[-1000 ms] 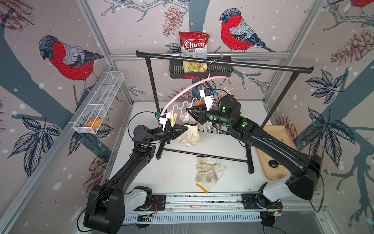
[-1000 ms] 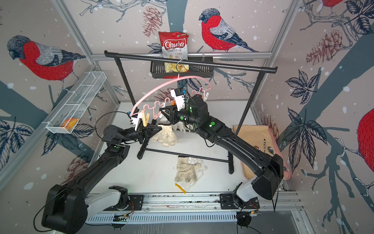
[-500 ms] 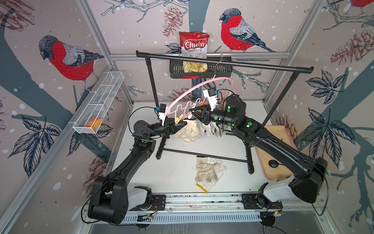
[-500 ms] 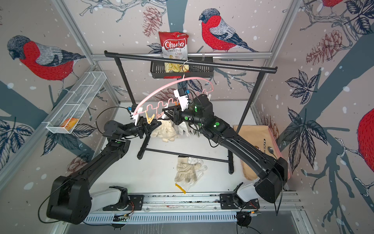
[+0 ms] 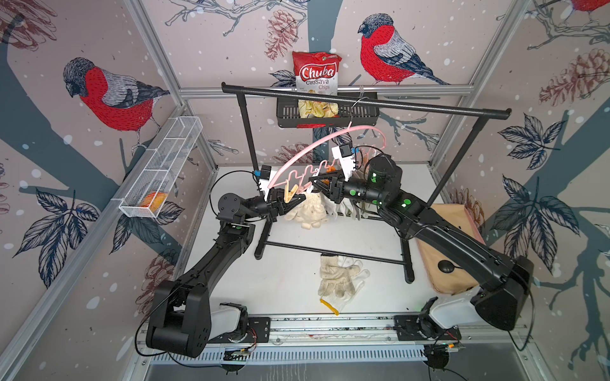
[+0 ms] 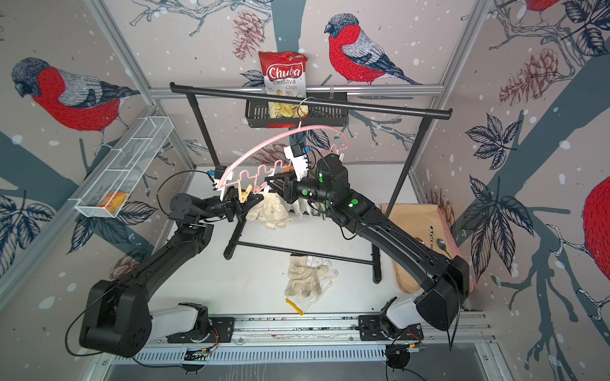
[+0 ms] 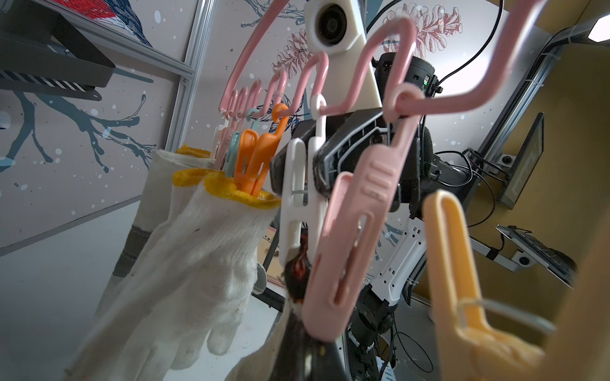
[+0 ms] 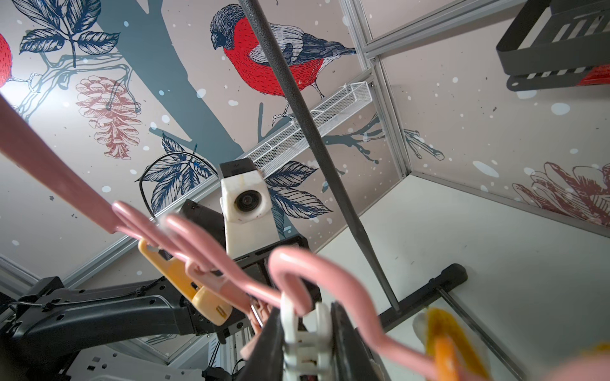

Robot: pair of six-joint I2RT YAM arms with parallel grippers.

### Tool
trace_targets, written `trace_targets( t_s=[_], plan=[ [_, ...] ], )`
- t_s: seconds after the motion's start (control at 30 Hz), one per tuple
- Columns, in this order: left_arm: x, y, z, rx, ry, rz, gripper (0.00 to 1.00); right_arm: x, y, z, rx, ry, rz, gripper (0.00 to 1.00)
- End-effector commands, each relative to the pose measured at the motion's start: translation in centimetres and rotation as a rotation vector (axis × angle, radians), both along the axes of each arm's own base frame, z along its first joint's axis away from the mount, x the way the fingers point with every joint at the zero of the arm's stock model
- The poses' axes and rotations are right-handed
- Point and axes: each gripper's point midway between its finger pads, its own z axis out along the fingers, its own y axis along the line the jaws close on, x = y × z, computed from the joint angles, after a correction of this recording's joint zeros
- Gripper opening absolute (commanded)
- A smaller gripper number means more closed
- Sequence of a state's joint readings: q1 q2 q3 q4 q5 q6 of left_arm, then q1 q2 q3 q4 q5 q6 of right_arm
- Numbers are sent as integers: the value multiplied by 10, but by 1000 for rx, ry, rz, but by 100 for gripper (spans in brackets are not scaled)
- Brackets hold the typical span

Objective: Clip the gloves onto a hanger to dry
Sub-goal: Clamp the glove onto the hanger.

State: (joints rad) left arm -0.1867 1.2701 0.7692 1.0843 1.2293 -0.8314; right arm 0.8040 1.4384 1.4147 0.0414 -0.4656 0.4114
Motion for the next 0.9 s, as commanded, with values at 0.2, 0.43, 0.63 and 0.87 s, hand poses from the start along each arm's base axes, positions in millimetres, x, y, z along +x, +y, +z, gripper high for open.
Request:
trace_targets(
  t_s=[0.2, 0.43, 0.63, 0.87],
  plan=[
    [-1, 0, 14, -11, -65, 0, 0, -4, 0, 11, 31, -26, 25, 18],
    [0, 1, 18, -10, -75, 2, 0, -4, 1, 9, 28, -25, 32, 17],
    [-1, 1, 18, -7, -76, 1, 0, -5, 2, 5, 22, -19, 33, 17],
    [-2, 1, 17, -4, -70, -1, 0, -4, 2, 2, 6, -26, 33, 17]
  ],
)
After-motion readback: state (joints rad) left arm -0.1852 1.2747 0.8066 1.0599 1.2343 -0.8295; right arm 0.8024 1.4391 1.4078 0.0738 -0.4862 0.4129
